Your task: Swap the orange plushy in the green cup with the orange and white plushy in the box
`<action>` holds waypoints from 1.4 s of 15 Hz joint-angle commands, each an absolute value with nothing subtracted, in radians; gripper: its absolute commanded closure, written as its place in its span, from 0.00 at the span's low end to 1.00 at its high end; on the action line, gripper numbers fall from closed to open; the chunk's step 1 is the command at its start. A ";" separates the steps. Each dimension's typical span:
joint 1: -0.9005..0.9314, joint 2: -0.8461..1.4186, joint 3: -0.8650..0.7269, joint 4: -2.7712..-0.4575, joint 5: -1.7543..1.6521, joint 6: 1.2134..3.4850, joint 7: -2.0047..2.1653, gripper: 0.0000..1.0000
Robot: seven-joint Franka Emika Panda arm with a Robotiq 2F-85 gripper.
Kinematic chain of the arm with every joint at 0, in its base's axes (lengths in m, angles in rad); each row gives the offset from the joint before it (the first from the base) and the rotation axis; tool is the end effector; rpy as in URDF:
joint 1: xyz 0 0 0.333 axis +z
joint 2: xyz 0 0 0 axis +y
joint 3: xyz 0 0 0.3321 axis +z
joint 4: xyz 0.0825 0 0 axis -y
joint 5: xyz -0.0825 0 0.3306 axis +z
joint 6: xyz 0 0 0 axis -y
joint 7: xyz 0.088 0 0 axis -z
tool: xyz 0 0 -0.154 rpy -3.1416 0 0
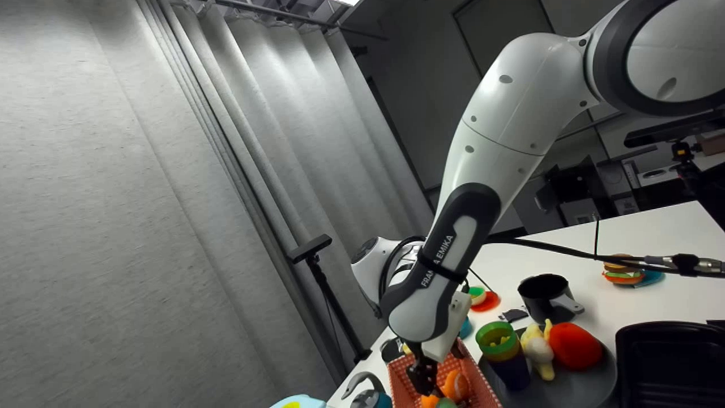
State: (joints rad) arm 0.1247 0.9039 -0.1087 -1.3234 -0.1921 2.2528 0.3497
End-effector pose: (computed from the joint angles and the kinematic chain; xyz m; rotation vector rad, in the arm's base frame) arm 0.7175 0.0166 0.1900 2.9027 -0.2497 0.1031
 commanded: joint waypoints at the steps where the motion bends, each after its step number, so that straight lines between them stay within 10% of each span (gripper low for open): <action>1: 0.124 0.944 -0.111 -1.260 -0.176 2.203 0.327 0.00; 5: 0.122 0.960 -0.112 -1.251 -0.176 2.195 0.324 0.05; 10: 0.114 0.977 -0.117 -1.242 -0.176 2.189 0.318 0.57; 16: 0.129 0.913 -0.139 -1.304 -0.199 2.218 0.327 0.96; 21: 0.166 0.789 -0.144 -1.428 -0.228 2.268 0.350 0.96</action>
State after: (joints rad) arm 0.1347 0.8932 -0.1297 -1.3167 -0.2060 2.2411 0.3432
